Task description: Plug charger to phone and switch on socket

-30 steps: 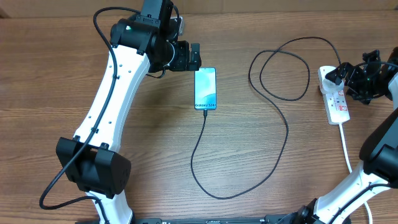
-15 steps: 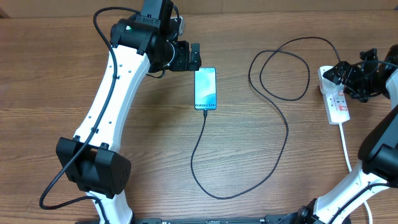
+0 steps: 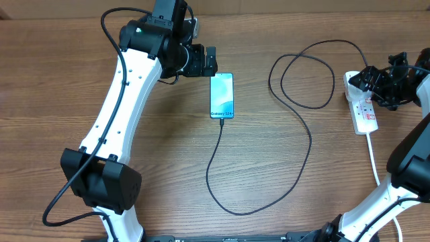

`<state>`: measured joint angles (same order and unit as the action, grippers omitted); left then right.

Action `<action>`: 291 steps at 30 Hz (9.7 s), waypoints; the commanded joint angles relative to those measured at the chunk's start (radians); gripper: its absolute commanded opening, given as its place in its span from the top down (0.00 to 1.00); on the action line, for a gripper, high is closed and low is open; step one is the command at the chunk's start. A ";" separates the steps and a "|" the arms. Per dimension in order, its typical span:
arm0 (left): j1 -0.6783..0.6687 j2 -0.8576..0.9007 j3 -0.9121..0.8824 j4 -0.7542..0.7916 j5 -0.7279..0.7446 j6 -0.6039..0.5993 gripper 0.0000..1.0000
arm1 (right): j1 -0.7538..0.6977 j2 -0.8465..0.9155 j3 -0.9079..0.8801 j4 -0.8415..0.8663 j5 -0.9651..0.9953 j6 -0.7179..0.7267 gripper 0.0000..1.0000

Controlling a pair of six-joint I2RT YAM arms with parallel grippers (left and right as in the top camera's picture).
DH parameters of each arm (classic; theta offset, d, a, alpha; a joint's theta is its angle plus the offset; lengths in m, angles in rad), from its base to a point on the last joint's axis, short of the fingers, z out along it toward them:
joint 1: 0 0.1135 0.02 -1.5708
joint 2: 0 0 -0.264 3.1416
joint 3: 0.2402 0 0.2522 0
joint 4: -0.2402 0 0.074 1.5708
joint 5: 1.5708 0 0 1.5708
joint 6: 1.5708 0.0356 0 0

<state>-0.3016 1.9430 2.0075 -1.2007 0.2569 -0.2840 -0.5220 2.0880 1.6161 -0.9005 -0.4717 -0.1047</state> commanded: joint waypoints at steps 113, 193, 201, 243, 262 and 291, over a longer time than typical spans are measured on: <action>0.000 -0.008 0.011 0.001 -0.006 0.018 0.01 | 0.061 0.055 -0.046 0.024 0.049 0.056 0.00; 0.000 -0.008 0.011 0.001 -0.005 0.018 0.00 | 0.071 0.070 -0.005 -0.016 0.114 0.109 0.00; 0.000 -0.008 0.011 0.000 -0.005 0.018 0.00 | 0.071 0.060 0.068 -0.066 0.182 0.154 0.00; 0.000 -0.008 0.011 0.000 -0.006 0.018 0.00 | 0.071 -0.324 0.164 -0.340 0.243 0.265 0.00; 0.000 -0.007 0.011 -0.003 -0.073 0.037 0.00 | 0.071 -0.324 0.164 -0.340 0.243 0.265 0.00; -0.051 -0.459 -0.647 0.510 -0.392 0.038 0.00 | 0.071 -0.324 0.164 -0.340 0.243 0.265 0.00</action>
<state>-0.3576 1.6020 1.5375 -0.7959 -0.0780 -0.2573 -0.4564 1.7760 1.7542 -1.2434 -0.2230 0.1570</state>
